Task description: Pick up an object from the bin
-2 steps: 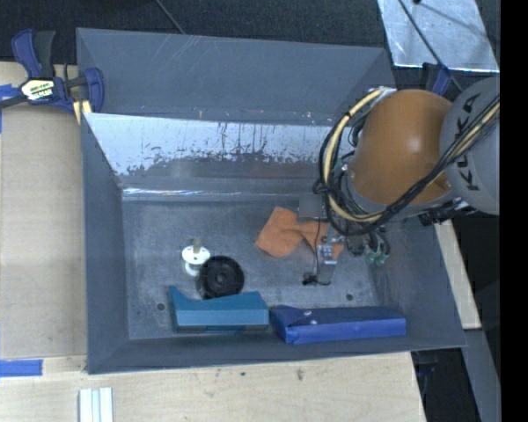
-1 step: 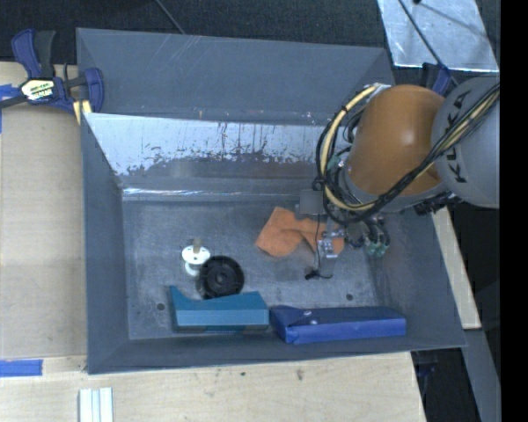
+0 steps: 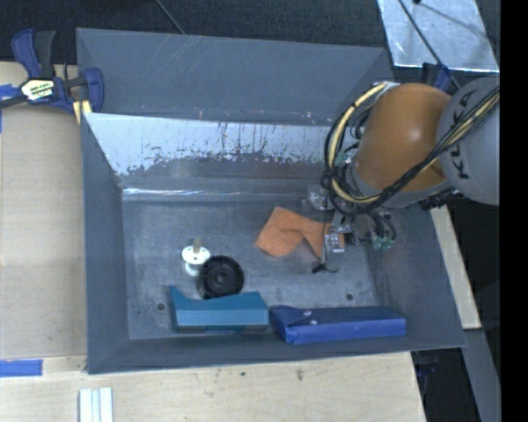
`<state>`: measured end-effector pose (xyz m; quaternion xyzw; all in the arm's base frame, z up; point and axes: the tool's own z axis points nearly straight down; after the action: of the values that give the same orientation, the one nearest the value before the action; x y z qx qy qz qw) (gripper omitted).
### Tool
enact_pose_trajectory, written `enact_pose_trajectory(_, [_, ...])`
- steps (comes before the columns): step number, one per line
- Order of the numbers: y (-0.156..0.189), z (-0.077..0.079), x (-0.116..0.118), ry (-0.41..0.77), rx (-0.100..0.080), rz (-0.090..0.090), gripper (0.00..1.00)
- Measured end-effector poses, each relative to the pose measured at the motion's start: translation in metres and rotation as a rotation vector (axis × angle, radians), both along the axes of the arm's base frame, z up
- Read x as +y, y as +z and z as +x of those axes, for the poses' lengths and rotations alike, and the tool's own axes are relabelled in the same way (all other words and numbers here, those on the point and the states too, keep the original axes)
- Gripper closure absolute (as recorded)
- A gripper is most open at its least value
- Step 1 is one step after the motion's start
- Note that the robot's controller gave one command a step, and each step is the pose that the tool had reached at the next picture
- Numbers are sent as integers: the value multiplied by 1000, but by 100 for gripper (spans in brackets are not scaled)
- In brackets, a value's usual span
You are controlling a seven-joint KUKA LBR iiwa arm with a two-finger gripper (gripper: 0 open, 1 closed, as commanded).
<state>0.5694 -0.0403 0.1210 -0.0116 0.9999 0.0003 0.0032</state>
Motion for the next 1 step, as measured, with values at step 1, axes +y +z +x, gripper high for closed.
enact_pose_trajectory(1, [-42,47,2,88,2,-1,100])
